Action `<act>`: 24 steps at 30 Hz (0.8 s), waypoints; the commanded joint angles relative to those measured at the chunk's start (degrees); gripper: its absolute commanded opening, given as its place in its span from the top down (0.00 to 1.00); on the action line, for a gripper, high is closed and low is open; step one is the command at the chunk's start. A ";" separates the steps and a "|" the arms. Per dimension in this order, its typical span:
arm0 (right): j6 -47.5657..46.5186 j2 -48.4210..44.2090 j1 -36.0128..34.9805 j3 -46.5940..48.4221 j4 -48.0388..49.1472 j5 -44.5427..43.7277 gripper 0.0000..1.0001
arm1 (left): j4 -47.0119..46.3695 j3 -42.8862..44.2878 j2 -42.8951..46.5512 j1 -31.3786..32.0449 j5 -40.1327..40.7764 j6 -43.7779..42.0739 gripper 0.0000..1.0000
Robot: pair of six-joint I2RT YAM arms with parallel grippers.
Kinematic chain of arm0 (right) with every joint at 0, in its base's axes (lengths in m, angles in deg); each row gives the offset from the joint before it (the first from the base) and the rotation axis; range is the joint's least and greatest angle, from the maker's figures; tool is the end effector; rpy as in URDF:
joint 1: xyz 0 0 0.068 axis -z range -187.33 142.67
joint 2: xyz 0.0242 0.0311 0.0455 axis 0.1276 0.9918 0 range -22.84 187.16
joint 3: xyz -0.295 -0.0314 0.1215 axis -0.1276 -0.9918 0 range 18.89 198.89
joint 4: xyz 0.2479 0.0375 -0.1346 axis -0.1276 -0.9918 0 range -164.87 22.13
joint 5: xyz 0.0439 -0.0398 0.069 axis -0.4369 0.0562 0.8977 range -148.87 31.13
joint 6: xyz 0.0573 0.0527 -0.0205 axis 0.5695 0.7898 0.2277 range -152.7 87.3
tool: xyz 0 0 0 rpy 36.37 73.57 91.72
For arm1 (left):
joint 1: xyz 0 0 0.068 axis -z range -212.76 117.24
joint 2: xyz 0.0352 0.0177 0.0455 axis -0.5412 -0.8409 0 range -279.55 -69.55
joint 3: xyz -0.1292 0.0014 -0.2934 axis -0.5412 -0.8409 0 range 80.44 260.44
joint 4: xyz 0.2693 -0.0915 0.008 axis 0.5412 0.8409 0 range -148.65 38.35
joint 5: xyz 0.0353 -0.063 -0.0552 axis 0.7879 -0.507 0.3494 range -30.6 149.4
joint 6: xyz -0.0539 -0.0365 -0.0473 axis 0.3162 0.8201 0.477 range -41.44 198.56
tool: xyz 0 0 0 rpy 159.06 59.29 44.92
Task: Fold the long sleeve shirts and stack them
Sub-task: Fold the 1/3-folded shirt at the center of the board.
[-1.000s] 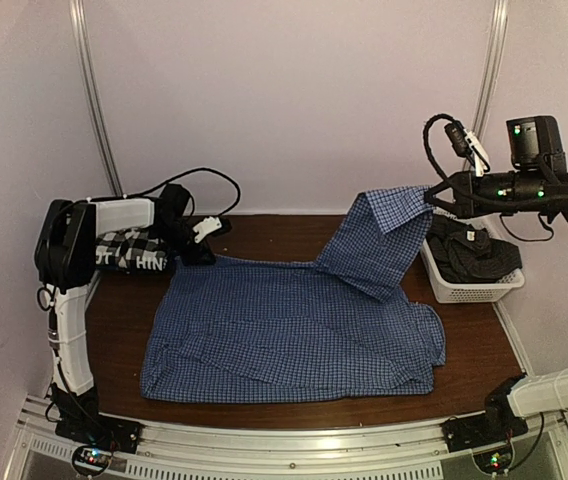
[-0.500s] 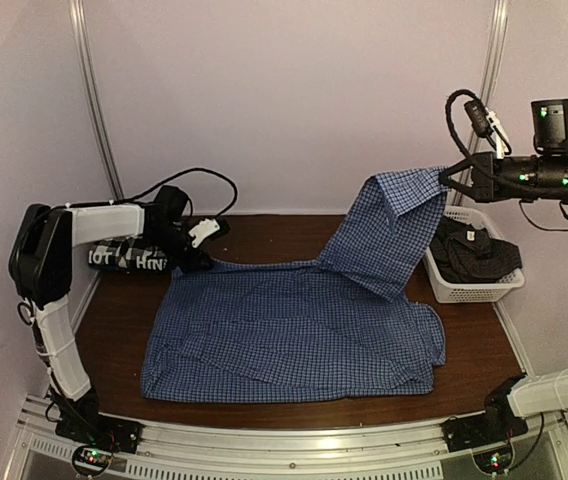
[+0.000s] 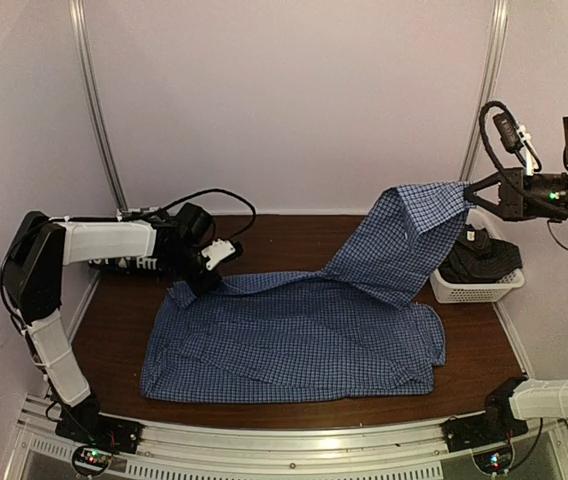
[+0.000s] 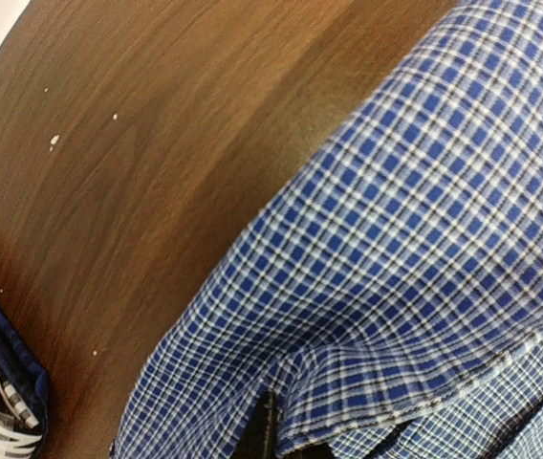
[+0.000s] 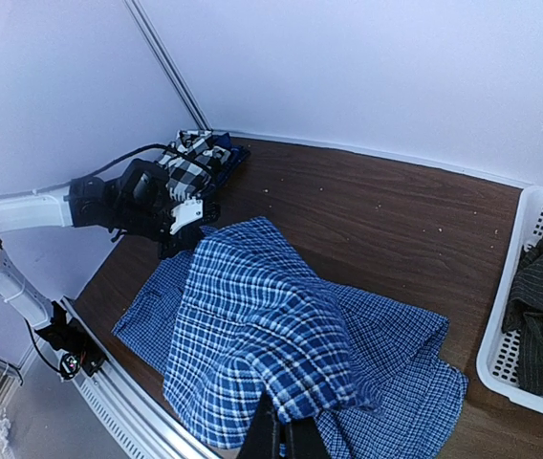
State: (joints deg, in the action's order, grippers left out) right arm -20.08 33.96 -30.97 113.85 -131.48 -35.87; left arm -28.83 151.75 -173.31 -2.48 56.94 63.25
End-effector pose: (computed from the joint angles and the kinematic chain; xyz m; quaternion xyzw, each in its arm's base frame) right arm 0.1247 0.0844 0.5299 -0.1855 0.8145 0.3230 0.4448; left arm 0.3619 -0.2147 0.1967 0.3808 0.8928 -0.0519 0.2348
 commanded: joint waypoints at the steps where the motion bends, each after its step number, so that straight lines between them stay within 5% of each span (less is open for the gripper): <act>1: 1.88 -2.64 0.43 -2.28 -0.95 -0.91 1.00 | 3.14 -0.91 3.06 1.61 7.28 5.14 0.93; 24: 3.17 -8.28 0.44 -7.72 -5.23 -0.10 1.00 | 11.98 -10.81 12.84 7.64 11.31 9.46 0.93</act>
State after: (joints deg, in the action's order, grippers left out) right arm -17.24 26.22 -30.97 106.26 -135.92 -35.91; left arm -18.03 143.49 -161.69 4.54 67.06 71.56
